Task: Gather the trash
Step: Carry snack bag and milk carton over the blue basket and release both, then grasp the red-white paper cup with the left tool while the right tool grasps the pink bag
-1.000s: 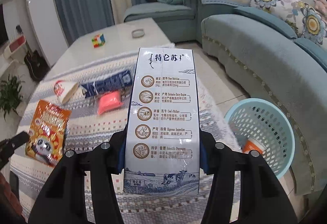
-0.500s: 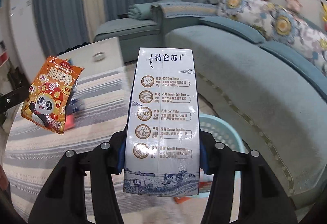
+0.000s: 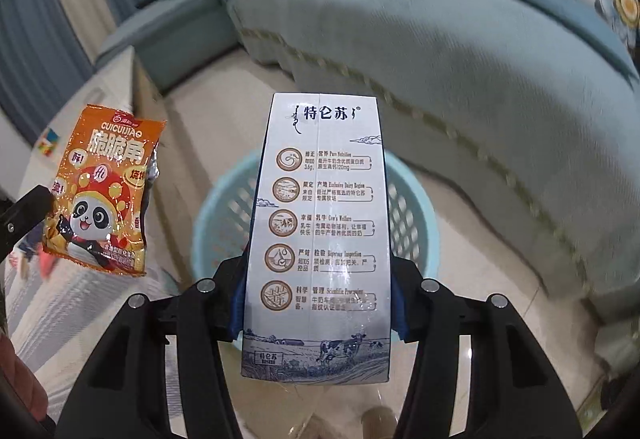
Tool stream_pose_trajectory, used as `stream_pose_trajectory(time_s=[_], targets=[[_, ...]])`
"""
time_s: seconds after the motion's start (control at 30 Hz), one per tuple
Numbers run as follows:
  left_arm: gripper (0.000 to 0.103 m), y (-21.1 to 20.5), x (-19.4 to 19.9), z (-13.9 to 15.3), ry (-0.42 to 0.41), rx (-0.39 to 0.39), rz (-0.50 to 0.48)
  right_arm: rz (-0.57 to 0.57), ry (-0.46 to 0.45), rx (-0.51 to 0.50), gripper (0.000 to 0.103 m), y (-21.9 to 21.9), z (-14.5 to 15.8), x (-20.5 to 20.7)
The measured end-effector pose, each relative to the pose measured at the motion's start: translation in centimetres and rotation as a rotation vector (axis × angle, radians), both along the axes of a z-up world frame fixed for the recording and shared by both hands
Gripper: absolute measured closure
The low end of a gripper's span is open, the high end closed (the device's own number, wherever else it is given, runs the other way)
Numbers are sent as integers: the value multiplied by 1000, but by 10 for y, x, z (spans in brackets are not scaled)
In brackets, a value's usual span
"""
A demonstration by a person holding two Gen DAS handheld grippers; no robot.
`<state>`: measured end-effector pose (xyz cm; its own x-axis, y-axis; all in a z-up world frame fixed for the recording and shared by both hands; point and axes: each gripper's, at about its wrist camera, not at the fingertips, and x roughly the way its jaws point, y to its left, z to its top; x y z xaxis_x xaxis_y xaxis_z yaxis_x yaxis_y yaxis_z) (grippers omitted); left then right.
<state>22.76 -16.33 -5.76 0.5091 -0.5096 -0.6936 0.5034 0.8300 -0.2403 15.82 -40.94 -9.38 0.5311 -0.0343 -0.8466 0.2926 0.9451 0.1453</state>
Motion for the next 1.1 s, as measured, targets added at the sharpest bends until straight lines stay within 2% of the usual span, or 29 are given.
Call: stream_pose_trajectory(time_s=[0.2,0.23,0.3,0.33,0.57,0.7,0.83,0.9,1.1], targets=[[100,-10,7,-26,46,14,-32,-30,69,48,52,-3,-30,10],[90,-8,8,-27,50,7,-30,-33,67,49,51,0,-32,10],[68,-3,7,-26,49,-10,-26,-44,60,32,39,2,-31,6],[63,1,6,-25,39,-14,-17,-47,51,27,39,3,-29,4],[63,42,-4,-13,26,-57,27,-11,25,16,39,16,-13,-2],[63,81,-15,6,-5,-86,86,55,-24,-9,39,47,14,-3],[63,128,-25,27,-46,-111,168,129,-99,-27,39,87,49,-2],[63,162,-29,39,-73,-113,238,168,-139,-30,39,107,65,-1],[54,267,-32,56,-107,-128,441,306,-234,-29,39,183,105,7]])
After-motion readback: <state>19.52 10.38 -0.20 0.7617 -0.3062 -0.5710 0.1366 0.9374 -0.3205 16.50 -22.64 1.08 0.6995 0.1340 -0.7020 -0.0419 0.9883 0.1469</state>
